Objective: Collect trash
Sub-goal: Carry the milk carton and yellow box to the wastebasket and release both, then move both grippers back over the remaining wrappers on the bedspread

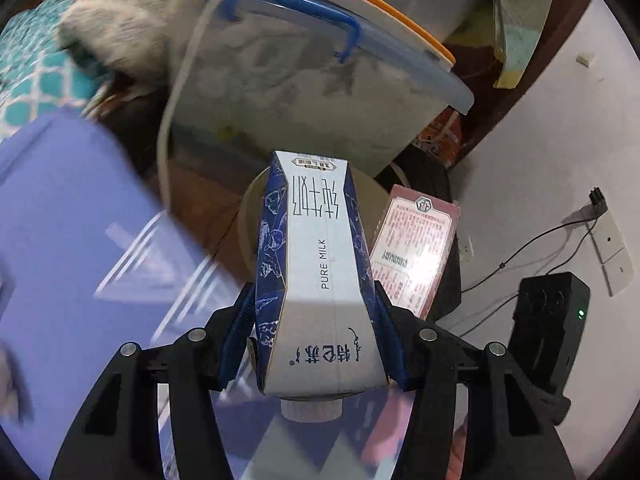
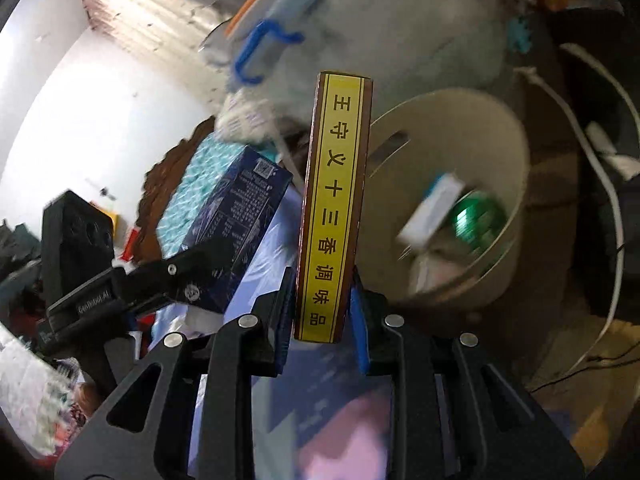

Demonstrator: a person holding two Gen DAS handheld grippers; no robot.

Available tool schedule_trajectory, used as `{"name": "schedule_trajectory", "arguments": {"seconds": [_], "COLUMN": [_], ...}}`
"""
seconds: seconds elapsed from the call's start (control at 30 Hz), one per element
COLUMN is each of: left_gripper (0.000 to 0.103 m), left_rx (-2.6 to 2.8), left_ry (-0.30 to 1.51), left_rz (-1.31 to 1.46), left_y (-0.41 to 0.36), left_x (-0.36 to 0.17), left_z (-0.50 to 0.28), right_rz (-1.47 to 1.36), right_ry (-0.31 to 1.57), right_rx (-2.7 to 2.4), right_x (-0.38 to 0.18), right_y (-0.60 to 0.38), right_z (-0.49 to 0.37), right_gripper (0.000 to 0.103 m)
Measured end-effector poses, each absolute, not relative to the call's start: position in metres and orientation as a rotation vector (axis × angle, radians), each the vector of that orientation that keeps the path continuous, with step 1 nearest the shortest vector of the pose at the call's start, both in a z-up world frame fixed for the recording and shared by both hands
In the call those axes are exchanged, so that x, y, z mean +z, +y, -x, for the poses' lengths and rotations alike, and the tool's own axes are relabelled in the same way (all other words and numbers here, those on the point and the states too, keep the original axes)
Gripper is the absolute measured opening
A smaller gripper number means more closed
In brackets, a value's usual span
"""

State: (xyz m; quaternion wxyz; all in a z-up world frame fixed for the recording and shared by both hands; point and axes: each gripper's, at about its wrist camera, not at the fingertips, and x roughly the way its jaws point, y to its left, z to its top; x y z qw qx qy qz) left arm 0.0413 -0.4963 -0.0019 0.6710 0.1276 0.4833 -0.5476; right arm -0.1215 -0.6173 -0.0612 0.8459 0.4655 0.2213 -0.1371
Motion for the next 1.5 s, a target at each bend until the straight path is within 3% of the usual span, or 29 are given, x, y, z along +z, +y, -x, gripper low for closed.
{"name": "schedule_trajectory", "arguments": {"seconds": [0.07, 0.1, 0.13, 0.17, 0.2, 0.57, 1.0, 1.5], "left_gripper": [0.057, 0.071, 0.075, 0.075, 0.075, 0.074, 0.075, 0.076], "left_rx": [-1.236, -1.222, -1.196, -1.175, -1.172, -1.084, -0.742, -0.458], "left_ry": [1.078, 1.070, 1.058, 1.044, 1.045, 0.949, 0.905, 0.856], "left_rz": [-0.322, -0.341, -0.347, -0.334, -0.321, -0.311, -0.285, -0.186], "left_y": [-0.518, -0.531, -0.538, -0.541, -0.542, -0.425, -0.249, -0.113], "left_x": [-0.007, -0.010, -0.012, -0.012, -0.012, -0.014, -0.027, -0.027], "left_z": [-0.039, -0.039, -0.039, -0.042, -0.043, -0.030, -0.041, -0.069], "right_rz": [-0.968, -0.958, -0.949, -0.955, -0.968, -0.986, -0.758, -0.569], "right_ry": [0.468, 0.469, 0.471, 0.456, 0.429, 0.448, 0.473, 0.669], "right_rx": [-0.330, -0.360, -0.397, -0.424, -0.444, -0.391, -0.482, -0.174], "right_x": [-0.061, -0.061, -0.061, -0.063, -0.062, -0.074, -0.034, -0.033], "right_y": [-0.629, -0.634, -0.639, -0.642, -0.647, -0.588, -0.493, -0.360], "right_z": [0.119, 0.118, 0.118, 0.121, 0.125, 0.126, 0.099, 0.000], "right_gripper": [0.030, 0.037, 0.060, 0.069, 0.071, 0.070, 0.071, 0.071]}}
